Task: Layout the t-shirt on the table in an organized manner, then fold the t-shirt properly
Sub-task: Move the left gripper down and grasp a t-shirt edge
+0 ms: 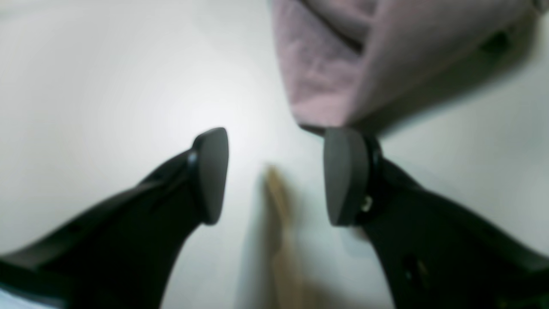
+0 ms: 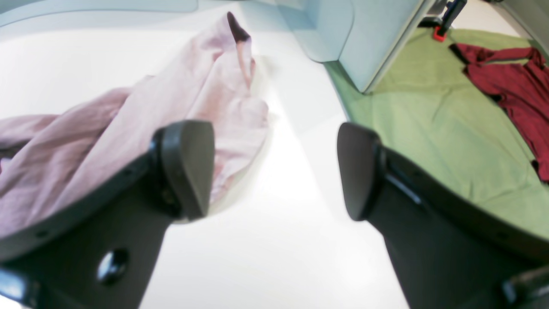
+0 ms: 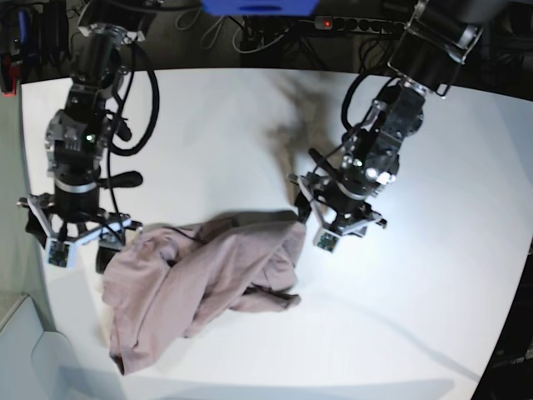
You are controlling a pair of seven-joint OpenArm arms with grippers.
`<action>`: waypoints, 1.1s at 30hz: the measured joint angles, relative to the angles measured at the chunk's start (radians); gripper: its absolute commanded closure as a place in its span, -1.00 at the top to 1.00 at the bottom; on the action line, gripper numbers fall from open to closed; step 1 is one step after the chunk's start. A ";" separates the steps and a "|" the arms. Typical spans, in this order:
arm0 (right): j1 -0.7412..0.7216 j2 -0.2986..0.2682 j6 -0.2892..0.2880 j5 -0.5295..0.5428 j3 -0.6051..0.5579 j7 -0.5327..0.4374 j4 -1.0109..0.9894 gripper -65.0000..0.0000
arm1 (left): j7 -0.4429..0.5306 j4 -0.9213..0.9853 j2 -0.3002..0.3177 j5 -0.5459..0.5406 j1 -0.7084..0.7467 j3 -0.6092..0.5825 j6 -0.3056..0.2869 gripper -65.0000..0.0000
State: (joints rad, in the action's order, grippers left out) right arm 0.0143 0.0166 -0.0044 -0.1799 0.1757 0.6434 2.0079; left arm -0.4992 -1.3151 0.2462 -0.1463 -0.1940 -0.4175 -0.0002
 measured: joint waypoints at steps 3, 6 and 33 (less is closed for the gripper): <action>0.006 0.000 0.000 0.000 0.000 -0.001 0.000 0.38 | 0.022 0.066 -0.024 0.010 -0.018 -0.008 0.003 0.06; 0.023 0.000 0.000 0.000 0.000 0.002 0.000 0.38 | 0.052 0.100 -0.045 0.007 -0.017 -0.011 0.000 0.04; 0.020 0.000 0.000 0.000 -0.001 0.000 0.000 0.38 | 0.048 0.099 -0.041 0.007 -0.058 -0.141 -0.002 0.26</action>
State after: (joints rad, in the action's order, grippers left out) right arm 0.0345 0.0170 -0.0040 -0.1795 0.1745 0.6430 2.0075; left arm -0.4511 -1.2163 0.2050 -0.1390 -0.2520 -0.5587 -0.0017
